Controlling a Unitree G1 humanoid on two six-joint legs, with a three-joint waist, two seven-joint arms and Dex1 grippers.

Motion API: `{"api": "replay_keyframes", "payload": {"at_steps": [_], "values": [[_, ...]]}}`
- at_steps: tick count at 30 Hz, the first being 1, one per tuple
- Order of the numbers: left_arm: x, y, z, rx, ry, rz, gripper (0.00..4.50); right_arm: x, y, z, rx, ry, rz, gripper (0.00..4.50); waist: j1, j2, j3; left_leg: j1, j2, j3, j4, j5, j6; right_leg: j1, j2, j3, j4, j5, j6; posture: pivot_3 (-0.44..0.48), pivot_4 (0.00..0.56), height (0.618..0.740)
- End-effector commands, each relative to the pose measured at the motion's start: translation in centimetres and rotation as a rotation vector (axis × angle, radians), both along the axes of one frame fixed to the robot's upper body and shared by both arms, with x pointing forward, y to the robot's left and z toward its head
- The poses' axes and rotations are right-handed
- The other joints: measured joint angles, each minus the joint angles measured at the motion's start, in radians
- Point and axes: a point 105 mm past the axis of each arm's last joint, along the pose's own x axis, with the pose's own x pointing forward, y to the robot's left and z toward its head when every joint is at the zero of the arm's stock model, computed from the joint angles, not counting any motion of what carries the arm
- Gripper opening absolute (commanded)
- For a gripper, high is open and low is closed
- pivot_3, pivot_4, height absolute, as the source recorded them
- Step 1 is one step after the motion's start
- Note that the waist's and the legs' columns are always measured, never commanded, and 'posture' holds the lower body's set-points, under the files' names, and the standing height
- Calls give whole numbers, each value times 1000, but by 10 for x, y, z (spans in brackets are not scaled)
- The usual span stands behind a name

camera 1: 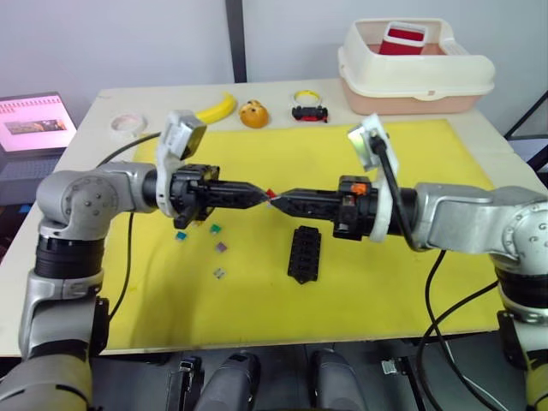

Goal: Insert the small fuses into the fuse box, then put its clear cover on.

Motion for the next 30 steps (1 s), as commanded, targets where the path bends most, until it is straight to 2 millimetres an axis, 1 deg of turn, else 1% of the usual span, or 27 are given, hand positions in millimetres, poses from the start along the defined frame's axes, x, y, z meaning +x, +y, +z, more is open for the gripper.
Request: {"api": "replay_keyframes", "payload": {"at_steps": [1,2,3,4,5,6,7,10,12,14,16,21,24,30], "values": [[-2,4,-3,68,-79,-5,1910,-10,-2,6,-88,-91,39,0,0,0,0,0,0,0,0,0,0,0,0,0,0,0,0,0,150,740],[-1,7,-7,109,-121,3,2490,-9,-4,2,-157,-134,40,0,0,0,0,0,0,0,0,0,0,0,0,0,0,0,0,0,150,740],[1,10,-12,149,-161,7,2941,-9,-7,-2,-218,-168,44,0,0,0,0,0,0,0,0,0,0,0,0,0,0,0,0,0,150,740],[2,12,-17,192,-211,7,3511,-8,-10,-8,-297,-218,48,0,0,0,0,0,0,0,-1,0,1,-1,0,0,0,0,0,0,150,740],[2,14,-22,226,-255,3,4056,-7,-13,-14,-369,-259,55,0,1,0,0,0,0,0,-1,-2,4,-1,0,0,0,0,0,0,150,740],[2,14,-28,256,-302,-7,4462,-5,-16,-22,-457,-320,63,0,1,0,0,0,0,1,-1,-2,4,-1,0,0,0,0,0,0,150,740],[1,13,-34,278,-343,-22,4462,-4,-18,-29,-528,-378,76,0,1,0,0,-1,0,1,-1,-3,4,-1,0,0,0,0,0,0,150,740],[-5,7,-45,283,-408,-59,4462,-2,-21,-44,-628,-472,144,0,0,0,0,-1,0,1,-1,-3,6,-2,0,0,0,0,1,0,150,740],[-7,5,-52,284,-442,-65,4462,-1,-23,-52,-657,-485,178,0,0,0,0,-3,0,2,0,-3,6,-4,0,1,1,0,1,0,150,740],[-11,4,-65,295,-483,-65,4462,-1,-27,-68,-712,-488,210,0,0,0,0,-4,0,1,0,-2,3,-4,0,0,1,0,1,0,150,740],[-13,4,-77,311,-517,-66,4462,-2,-30,-77,-744,-495,232,0,0,0,0,-4,0,2,0,-1,1,-5,0,1,1,0,1,0,150,740],[-15,-1,-89,306,-527,-64,4462,-3,-32,-86,-761,-496,254,0,3,0,0,-13,0,1,2,1,-1,-14,0,1,2,1,-1,0,150,740],[-12,-6,-92,295,-523,-44,4462,-1,-33,-88,-768,-502,249,0,8,0,0,-13,0,1,3,1,-2,-14,0,0,2,2,-1,0,150,740],[-8,-13,-99,309,-540,-45,4462,-2,-29,-84,-742,-501,246,0,7,0,0,-13,0,1,3,1,-1,-14,0,0,2,2,-1,0,150,740]]}}
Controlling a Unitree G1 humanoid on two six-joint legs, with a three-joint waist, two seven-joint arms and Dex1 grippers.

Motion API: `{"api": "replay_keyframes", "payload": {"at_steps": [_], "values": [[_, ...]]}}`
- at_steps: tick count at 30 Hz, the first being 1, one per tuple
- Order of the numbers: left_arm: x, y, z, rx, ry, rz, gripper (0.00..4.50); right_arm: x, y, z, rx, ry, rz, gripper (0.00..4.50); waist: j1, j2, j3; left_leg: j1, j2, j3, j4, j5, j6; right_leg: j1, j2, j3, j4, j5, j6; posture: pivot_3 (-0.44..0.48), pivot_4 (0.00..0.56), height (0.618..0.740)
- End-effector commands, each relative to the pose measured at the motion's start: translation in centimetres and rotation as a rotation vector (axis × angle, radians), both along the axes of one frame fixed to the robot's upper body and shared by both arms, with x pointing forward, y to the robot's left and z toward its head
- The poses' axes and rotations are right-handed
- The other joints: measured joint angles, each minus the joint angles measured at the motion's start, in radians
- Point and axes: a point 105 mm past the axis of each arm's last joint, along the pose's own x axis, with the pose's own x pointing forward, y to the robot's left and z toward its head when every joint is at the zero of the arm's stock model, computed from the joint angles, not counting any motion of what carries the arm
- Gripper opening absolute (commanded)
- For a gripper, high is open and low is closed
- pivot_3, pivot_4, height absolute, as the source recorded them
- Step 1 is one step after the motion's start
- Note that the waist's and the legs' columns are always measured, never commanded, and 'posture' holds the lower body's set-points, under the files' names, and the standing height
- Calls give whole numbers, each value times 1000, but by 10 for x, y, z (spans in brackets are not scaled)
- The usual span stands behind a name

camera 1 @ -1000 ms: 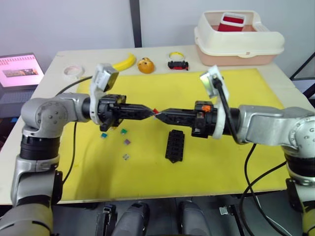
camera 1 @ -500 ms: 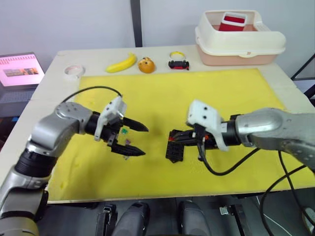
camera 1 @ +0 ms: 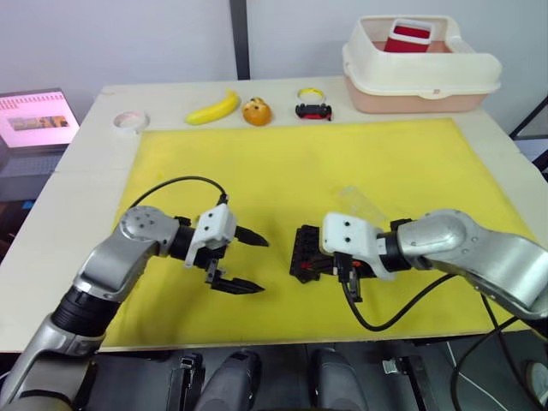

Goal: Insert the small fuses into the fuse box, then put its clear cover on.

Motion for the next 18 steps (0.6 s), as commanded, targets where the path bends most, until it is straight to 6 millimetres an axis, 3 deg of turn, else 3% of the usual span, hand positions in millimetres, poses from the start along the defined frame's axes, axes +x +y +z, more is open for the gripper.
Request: {"api": "replay_keyframes", "payload": {"at_steps": [1,18], "values": [[1,-5,2,7,-48,-16,4462,-2,3,10,12,-43,14,0,-1,0,0,0,0,0,0,0,0,0,0,0,0,0,0,0,150,740],[12,-28,-19,16,-92,0,4462,-2,1,5,5,0,-33,0,-4,0,0,0,0,0,0,0,0,0,0,0,0,0,0,0,150,740]]}}
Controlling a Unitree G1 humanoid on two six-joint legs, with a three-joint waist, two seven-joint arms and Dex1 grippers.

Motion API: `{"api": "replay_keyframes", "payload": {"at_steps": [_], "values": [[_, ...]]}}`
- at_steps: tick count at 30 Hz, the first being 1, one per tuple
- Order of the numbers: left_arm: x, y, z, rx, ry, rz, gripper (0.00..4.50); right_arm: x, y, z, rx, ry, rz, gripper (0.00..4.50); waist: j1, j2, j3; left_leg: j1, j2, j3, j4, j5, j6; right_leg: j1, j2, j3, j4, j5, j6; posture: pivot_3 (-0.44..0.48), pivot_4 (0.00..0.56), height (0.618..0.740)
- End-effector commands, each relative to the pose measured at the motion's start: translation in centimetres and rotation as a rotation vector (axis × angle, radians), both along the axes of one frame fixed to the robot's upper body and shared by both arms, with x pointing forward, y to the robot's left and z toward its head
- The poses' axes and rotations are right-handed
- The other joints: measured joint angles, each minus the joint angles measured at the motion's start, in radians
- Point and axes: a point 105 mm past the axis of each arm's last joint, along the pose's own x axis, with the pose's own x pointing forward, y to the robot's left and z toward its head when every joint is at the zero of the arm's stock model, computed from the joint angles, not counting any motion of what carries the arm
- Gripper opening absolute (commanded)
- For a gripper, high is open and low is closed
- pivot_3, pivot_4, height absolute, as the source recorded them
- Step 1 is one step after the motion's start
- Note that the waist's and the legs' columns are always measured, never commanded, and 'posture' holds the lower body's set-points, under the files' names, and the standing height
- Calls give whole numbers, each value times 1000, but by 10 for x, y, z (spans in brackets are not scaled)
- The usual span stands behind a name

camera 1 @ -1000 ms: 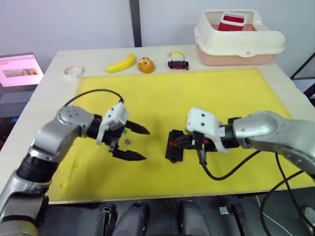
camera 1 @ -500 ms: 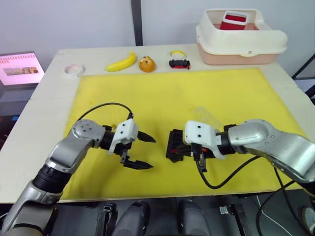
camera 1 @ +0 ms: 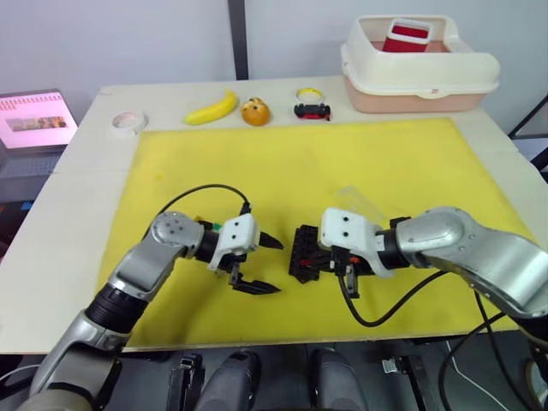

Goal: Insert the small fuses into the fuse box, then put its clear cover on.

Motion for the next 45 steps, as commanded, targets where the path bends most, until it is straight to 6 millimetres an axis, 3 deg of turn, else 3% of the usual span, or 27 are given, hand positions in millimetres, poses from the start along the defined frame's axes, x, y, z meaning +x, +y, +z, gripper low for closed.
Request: {"api": "replay_keyframes", "payload": {"at_steps": [1,20,45], "values": [[0,-3,2,-10,-29,-2,4462,-3,3,8,16,-39,15,0,0,0,0,0,0,0,0,0,0,0,0,0,0,0,0,0,150,740],[3,-12,-3,-2,-44,-2,4462,-3,4,12,34,-57,0,0,0,0,0,0,0,0,1,0,0,0,0,0,1,0,0,0,150,740],[3,-16,-1,1,-53,-5,4462,0,0,-6,33,-28,-32,0,0,0,0,0,0,0,1,0,0,0,0,0,1,0,0,0,150,740]]}}
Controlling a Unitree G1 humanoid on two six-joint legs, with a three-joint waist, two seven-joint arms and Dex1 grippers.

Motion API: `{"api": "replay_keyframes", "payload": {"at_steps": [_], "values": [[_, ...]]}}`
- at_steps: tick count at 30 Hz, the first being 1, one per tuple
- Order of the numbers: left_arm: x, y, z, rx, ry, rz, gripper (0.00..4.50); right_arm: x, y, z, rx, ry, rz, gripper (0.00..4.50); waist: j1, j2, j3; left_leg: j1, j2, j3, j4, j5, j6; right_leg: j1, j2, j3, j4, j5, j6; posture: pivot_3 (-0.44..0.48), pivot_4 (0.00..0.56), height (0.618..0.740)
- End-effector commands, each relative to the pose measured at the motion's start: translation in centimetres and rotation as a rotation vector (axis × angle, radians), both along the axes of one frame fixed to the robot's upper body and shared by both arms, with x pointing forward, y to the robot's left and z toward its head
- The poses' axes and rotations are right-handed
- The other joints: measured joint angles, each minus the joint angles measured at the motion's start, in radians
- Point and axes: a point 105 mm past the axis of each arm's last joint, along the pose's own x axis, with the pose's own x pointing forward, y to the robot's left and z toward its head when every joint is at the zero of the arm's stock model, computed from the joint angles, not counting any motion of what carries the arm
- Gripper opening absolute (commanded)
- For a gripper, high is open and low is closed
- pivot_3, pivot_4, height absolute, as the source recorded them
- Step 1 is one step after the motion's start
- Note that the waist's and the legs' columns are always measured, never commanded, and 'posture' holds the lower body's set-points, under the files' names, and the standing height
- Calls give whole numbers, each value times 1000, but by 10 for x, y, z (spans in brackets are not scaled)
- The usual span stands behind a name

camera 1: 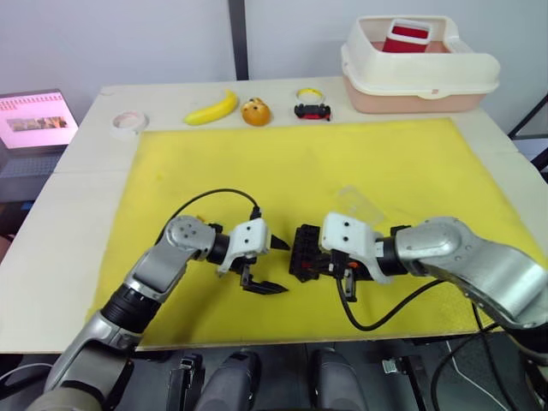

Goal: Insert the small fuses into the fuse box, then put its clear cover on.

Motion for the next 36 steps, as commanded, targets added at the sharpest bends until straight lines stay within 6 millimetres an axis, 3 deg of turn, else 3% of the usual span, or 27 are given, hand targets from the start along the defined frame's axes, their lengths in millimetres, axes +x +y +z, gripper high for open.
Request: {"api": "replay_keyframes", "payload": {"at_steps": [1,25,28,31,36], "values": [[-1,-4,9,-12,-38,-17,4462,-1,4,5,17,-31,18,0,0,0,0,0,0,0,0,0,0,0,0,0,0,0,0,0,150,740],[-3,-7,6,6,-29,-18,4462,0,2,-8,-14,4,-2,0,0,0,-1,0,0,0,0,0,0,0,0,0,1,0,0,0,150,740],[-3,-7,6,5,-29,-18,4500,-1,4,-6,-4,4,4,1021,0,0,-1,0,0,0,0,0,0,0,0,0,1,0,0,0,150,740],[-3,-7,6,5,-29,-17,4500,-2,7,-1,10,0,13,2398,0,0,-1,0,0,0,1,0,0,0,0,0,1,0,0,0,150,740],[-3,-7,6,4,-29,-15,4500,-1,11,12,50,-11,24,2398,0,0,-1,0,0,0,1,0,0,0,0,0,1,0,0,0,150,740]]}}
